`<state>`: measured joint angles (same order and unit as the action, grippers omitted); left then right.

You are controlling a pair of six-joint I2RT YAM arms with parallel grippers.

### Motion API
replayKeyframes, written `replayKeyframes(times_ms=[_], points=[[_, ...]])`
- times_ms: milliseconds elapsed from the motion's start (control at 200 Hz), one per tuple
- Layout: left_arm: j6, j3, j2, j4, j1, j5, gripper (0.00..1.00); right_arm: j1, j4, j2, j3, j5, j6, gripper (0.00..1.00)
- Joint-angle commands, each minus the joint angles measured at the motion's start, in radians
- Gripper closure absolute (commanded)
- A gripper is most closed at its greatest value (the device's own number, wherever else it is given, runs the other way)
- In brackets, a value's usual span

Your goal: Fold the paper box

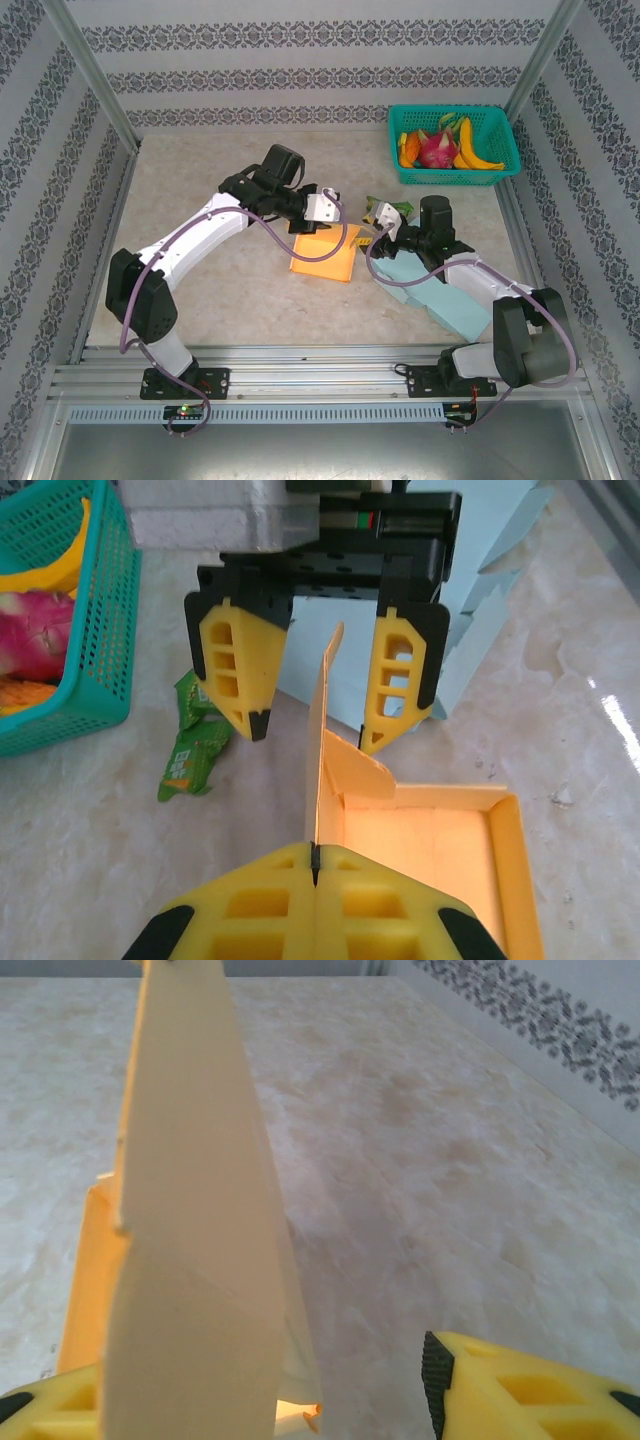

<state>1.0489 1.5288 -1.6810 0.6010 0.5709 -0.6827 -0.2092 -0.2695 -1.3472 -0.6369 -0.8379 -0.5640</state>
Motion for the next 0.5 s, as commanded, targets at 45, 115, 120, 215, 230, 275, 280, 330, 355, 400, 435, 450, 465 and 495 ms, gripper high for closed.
replayKeyframes(times_ms=[45,115,120,215,230,275,280,330,355,400,435,450,465,495], points=[[0.031,-0.020,0.058,0.020,0.024,-0.095,1.00,-0.016,-0.012,0.032,0.027,-0.120,-0.089,0.43],[0.034,-0.022,0.066,0.021,0.026,-0.099,1.00,-0.018,-0.011,0.035,0.028,-0.127,-0.092,0.43],[0.035,-0.023,0.066,0.021,0.026,-0.099,1.00,-0.018,-0.010,0.034,0.028,-0.127,-0.092,0.43],[0.039,-0.024,0.070,0.026,0.032,-0.103,1.00,-0.020,-0.008,0.036,0.026,-0.134,-0.093,0.43],[0.040,-0.024,0.070,0.027,0.033,-0.104,1.00,-0.020,-0.008,0.037,0.026,-0.137,-0.094,0.43],[0.041,-0.024,0.068,0.030,0.036,-0.102,1.00,-0.022,-0.009,0.041,0.028,-0.139,-0.096,0.43],[0.042,-0.023,0.068,0.030,0.036,-0.102,1.00,-0.023,-0.009,0.042,0.028,-0.140,-0.096,0.43],[0.042,-0.025,0.068,0.031,0.039,-0.098,1.00,-0.025,-0.009,0.049,0.030,-0.141,-0.098,0.43],[0.043,-0.025,0.068,0.031,0.041,-0.099,1.00,-0.028,-0.009,0.053,0.031,-0.140,-0.099,0.43],[0.045,-0.024,0.068,0.032,0.044,-0.099,1.00,-0.029,-0.009,0.059,0.032,-0.141,-0.101,0.46],[0.045,-0.024,0.068,0.033,0.046,-0.100,1.00,-0.031,-0.008,0.063,0.034,-0.143,-0.102,0.49],[0.045,-0.023,0.069,0.032,0.047,-0.099,1.00,-0.031,-0.007,0.065,0.034,-0.144,-0.102,0.50],[0.045,-0.024,0.068,0.032,0.047,-0.099,1.00,-0.031,-0.007,0.066,0.034,-0.143,-0.102,0.51],[0.045,-0.023,0.067,0.033,0.049,-0.097,1.00,-0.031,-0.007,0.067,0.034,-0.142,-0.102,0.53]])
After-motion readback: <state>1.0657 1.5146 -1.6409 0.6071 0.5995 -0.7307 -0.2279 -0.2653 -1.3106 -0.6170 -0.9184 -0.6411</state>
